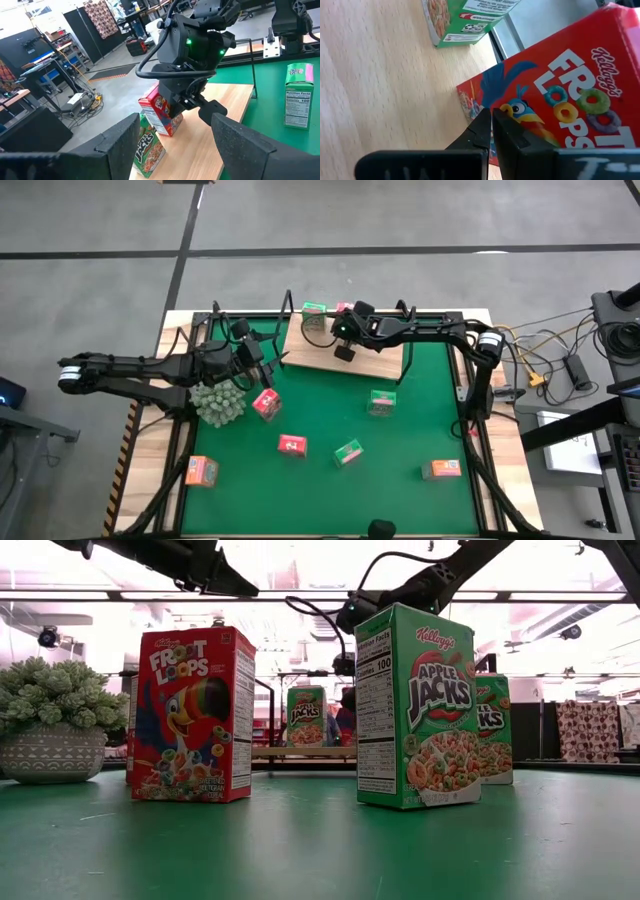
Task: Stack cereal on shelf
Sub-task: Adjust the cereal box on the shelf, then put the right orange cereal box on the shelf
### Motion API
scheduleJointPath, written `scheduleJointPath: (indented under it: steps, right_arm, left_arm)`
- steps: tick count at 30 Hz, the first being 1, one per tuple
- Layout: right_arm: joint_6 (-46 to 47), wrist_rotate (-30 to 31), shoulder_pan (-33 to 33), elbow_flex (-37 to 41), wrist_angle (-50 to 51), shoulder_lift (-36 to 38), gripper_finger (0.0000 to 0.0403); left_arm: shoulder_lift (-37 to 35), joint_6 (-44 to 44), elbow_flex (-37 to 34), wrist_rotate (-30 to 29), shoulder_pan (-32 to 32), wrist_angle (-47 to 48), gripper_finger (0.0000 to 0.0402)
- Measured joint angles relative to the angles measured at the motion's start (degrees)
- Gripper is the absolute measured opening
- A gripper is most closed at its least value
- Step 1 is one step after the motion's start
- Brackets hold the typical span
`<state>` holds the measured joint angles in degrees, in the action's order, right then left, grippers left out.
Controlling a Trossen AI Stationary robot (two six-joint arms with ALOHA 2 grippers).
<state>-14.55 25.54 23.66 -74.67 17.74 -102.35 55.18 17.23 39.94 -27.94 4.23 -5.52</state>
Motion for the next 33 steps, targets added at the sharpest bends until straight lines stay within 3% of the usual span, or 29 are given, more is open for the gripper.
scheduleJointPath:
  steps: [11, 18, 25, 29, 33]
  right_arm:
    - [3.64, -0.83, -4.38, -1.47, 4.93, 3.72, 0.0009]
    - [9.6, -8.44, -8.6, -2.56, 9.48, 10.3, 0.0009]
    - [18.53, -28.55, -12.21, -2.47, 21.85, 16.7, 0.0009]
    - [24.02, -29.86, -13.95, -2.28, 29.71, 19.77, 0.0018]
    - [26.77, -29.17, -15.62, -1.89, 33.36, 21.94, 0.0052]
  left_arm:
    - [0.0, 0.0, 0.0, 0.0, 0.0, 0.02, 0.0231]
    - [0.0, -0.02, 0.0, 0.0, 0.0, 0.04, 0.0231]
    - [0.0, -0.02, 0.0, 0.0, -0.01, 0.04, 0.0231]
    - [0.0, -0.22, 0.0, 0.02, -0.02, 0.02, 0.0231]
    - [0.0, -0.24, 0.0, 0.01, 0.0, 0.02, 0.0231]
